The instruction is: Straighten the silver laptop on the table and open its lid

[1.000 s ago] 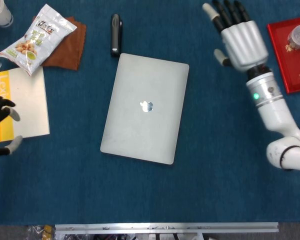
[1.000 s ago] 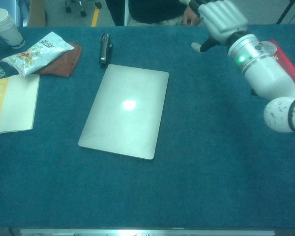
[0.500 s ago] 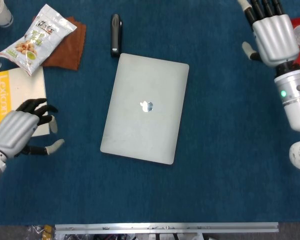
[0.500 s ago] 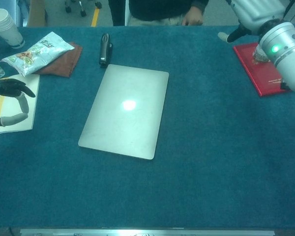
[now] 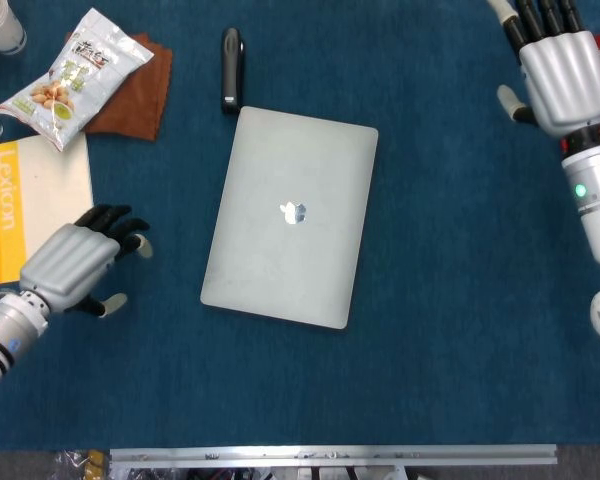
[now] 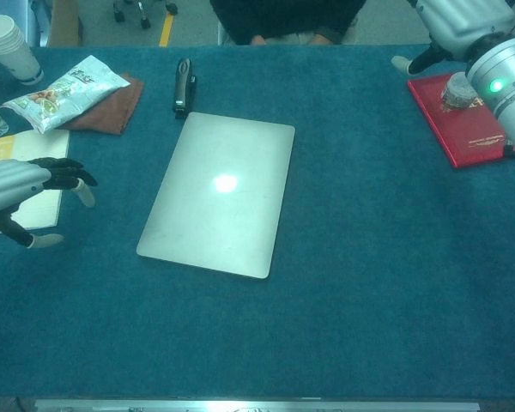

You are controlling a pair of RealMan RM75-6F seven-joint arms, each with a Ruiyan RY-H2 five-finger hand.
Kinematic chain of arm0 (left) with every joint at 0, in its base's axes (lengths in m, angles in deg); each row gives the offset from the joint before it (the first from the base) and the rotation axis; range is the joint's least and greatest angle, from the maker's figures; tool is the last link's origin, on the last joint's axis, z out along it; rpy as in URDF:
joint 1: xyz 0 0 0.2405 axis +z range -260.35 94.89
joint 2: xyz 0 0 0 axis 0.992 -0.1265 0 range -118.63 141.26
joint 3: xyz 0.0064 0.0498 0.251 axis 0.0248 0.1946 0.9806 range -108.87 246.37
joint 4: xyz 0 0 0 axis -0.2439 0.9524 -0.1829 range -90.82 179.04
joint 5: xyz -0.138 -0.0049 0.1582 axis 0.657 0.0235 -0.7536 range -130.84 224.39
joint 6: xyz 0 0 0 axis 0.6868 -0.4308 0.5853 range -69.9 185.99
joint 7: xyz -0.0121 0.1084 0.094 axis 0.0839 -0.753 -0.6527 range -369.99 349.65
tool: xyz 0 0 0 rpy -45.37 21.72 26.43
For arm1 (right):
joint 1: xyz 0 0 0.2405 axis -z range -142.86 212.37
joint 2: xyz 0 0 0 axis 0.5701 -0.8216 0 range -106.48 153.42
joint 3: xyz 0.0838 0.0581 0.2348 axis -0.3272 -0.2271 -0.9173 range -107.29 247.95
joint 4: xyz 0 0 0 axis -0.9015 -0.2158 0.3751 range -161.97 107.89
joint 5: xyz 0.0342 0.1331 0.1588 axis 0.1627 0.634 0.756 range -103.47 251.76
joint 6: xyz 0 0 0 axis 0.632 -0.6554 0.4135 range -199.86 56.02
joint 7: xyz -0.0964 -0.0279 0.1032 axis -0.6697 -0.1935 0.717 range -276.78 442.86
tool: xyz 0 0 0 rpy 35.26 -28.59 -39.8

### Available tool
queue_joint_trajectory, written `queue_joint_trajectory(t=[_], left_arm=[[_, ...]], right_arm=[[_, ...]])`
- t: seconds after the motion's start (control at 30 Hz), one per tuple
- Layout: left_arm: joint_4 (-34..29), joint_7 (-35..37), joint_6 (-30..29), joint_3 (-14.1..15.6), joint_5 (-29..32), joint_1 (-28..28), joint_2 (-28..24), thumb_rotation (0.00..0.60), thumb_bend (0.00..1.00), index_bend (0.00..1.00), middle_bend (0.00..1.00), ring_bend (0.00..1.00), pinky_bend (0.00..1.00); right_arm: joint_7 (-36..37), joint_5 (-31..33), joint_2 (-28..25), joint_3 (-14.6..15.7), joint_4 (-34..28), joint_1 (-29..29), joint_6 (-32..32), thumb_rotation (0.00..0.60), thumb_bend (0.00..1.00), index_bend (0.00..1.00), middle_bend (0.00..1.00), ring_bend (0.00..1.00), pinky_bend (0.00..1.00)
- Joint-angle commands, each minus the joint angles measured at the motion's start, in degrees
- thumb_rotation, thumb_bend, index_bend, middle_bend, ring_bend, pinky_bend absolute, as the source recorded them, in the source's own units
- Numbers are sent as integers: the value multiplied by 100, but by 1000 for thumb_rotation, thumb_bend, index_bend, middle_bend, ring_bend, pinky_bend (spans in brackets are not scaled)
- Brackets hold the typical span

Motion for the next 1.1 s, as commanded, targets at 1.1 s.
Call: queue_joint_trajectory(t=[1.1], left_arm=[[1487,459,-724,306,-753,-428,1598,600,272,2,40,0,46]], right_arm=[[98,191,-57,45,170,2,-5,600,233,0,48,0,79]])
